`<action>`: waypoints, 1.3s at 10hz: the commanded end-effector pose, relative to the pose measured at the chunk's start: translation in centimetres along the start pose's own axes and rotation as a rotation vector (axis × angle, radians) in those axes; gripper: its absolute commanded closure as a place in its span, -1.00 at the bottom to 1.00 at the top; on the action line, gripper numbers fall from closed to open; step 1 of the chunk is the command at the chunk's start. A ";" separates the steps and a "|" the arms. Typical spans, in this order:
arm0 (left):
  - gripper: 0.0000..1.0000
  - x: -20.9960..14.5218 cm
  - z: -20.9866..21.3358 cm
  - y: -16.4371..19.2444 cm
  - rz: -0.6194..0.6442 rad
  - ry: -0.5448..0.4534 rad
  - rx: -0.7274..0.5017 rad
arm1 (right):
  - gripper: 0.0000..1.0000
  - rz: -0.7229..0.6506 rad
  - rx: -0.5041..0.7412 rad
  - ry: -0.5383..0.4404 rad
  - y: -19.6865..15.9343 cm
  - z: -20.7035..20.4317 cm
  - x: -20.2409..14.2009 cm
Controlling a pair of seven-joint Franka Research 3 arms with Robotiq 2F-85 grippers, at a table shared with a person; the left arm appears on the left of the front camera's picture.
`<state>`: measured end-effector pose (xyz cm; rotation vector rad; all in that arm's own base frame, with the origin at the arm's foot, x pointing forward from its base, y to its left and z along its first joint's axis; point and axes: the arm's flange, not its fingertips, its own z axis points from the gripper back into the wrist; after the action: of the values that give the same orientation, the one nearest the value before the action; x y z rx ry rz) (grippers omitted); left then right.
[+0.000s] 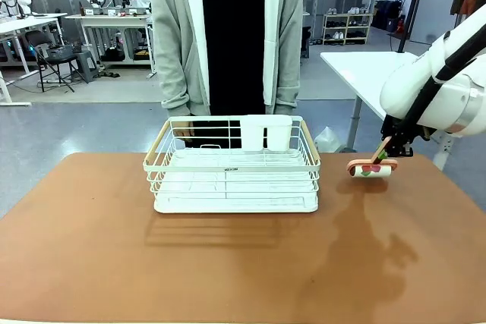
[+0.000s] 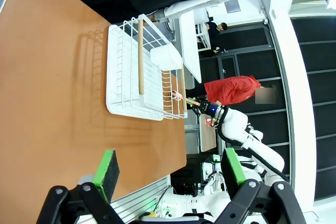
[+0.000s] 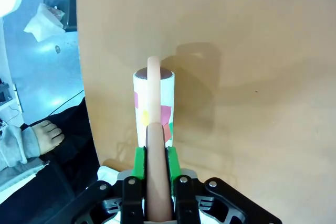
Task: Clean the table.
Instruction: Place the Lint Roller down when the Dish drying rack is positioned in the middle of the table.
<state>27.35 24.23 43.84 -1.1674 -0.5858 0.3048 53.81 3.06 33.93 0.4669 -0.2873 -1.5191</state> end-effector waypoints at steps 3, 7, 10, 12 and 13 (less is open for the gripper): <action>-1.00 0.3 0.3 0.0 -0.022 -0.013 -0.031 | 0.35 -0.005 -0.070 -0.036 -2.3 1.5 -0.8; -1.00 0.3 0.3 0.0 -0.022 -0.013 -0.031 | -1.00 -0.014 -0.201 -0.055 -4.9 3.5 -2.3; -1.00 0.3 0.3 0.0 -0.022 -0.013 -0.031 | -1.00 -0.051 -0.277 -0.085 -6.0 4.7 -2.7; -1.00 0.3 0.3 0.0 -0.022 -0.013 -0.031 | -1.00 -0.047 -0.278 -0.080 -6.0 5.7 -2.8; -1.00 0.3 0.3 0.0 -0.022 -0.013 -0.031 | -1.00 -0.052 -0.274 -0.077 -5.8 5.9 -2.7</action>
<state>27.35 24.24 43.84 -1.1673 -0.5861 0.3048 46.08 4.66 36.16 0.2097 -0.1099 -1.5658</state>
